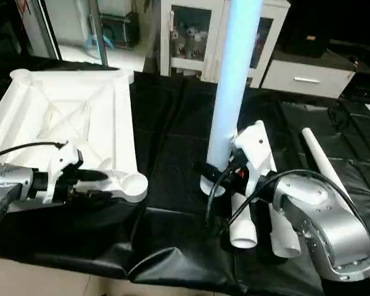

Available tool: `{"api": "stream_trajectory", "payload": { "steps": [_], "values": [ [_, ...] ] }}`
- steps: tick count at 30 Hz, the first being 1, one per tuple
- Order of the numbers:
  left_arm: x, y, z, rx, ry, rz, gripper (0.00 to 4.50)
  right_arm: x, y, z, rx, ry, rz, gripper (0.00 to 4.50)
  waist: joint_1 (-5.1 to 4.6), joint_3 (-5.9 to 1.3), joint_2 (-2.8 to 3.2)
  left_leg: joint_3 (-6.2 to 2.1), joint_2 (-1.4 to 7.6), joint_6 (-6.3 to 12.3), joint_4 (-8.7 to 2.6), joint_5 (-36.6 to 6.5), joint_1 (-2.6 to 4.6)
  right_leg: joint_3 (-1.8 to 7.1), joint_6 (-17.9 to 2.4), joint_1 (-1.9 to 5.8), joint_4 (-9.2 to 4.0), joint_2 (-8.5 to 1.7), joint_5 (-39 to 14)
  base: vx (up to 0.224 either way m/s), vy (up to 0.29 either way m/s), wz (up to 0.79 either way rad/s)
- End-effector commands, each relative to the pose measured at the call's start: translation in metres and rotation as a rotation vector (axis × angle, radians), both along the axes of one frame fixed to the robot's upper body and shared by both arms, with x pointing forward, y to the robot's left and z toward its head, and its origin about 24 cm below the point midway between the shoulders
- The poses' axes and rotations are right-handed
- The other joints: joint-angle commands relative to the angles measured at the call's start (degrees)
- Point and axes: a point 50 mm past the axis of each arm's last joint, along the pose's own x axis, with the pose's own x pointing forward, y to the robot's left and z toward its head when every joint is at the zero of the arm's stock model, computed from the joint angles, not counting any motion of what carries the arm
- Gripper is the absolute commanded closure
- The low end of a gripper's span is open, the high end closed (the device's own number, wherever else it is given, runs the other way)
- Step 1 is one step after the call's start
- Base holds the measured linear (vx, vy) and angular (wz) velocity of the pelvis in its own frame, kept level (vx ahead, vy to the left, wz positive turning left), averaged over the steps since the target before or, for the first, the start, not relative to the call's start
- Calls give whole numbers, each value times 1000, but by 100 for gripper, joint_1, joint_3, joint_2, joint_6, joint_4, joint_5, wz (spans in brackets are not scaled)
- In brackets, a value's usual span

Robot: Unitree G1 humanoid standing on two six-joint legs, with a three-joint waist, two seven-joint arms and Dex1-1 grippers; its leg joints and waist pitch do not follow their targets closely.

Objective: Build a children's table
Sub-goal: Pick table leg

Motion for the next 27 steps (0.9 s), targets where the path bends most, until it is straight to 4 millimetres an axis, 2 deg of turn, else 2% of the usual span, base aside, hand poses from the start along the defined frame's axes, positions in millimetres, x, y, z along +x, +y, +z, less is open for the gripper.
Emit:
{"api": "stream_trajectory", "payload": {
  "steps": [1,4,5,12,13,17,19,25,27],
  "values": [
    [1,2,3,38,9,-35,169,-4,0,3,-2,0,10,262,7,-292,108,-66,328,-72,-519,-958,10,306,-1174,225,-433,-469,-1092,0,0,0],
    [2,5,2,69,15,-49,210,-4,-1,2,-3,1,5,262,-1,-286,102,-67,323,-97,-524,-1070,11,311,-1175,225,-450,-468,-1178,0,0,0],
    [3,5,1,78,10,-50,215,-4,-1,2,-3,0,5,262,4,-281,132,-70,326,-110,-527,-1113,19,311,-1171,218,-452,-470,-1239,0,0,0],
    [7,9,-3,115,-14,-40,272,-4,1,2,0,-2,6,262,-1,-286,110,-69,327,-104,-523,-1050,12,317,-1213,233,-445,-477,-1087,0,0,0],
    [8,9,-3,113,-12,-41,300,-4,1,2,0,-2,7,262,3,-283,124,-69,332,-116,-526,-1063,15,317,-1221,227,-449,-481,-1110,0,0,0],
    [8,10,-3,110,-10,-47,310,-4,1,2,-1,-1,9,262,2,-263,118,-72,331,-140,-538,-1253,26,322,-1170,209,-481,-483,-1429,0,0,0],
    [7,11,-5,124,-7,-60,345,-4,2,2,-1,-1,10,262,-2,-262,119,-81,339,-148,-547,-1274,19,323,-1149,212,-485,-487,-1459,0,0,0],
    [4,13,-13,193,13,-109,389,-3,2,2,-2,-2,14,262,-3,-258,120,-83,347,-152,-556,-1321,26,329,-1130,201,-489,-489,-1482,0,0,0],
    [2,13,-17,229,25,-137,401,-3,2,2,-1,-3,15,262,-3,-249,109,-85,345,-153,-560,-1408,28,334,-1085,198,-507,-500,-1675,0,0,0]
  ]
}}
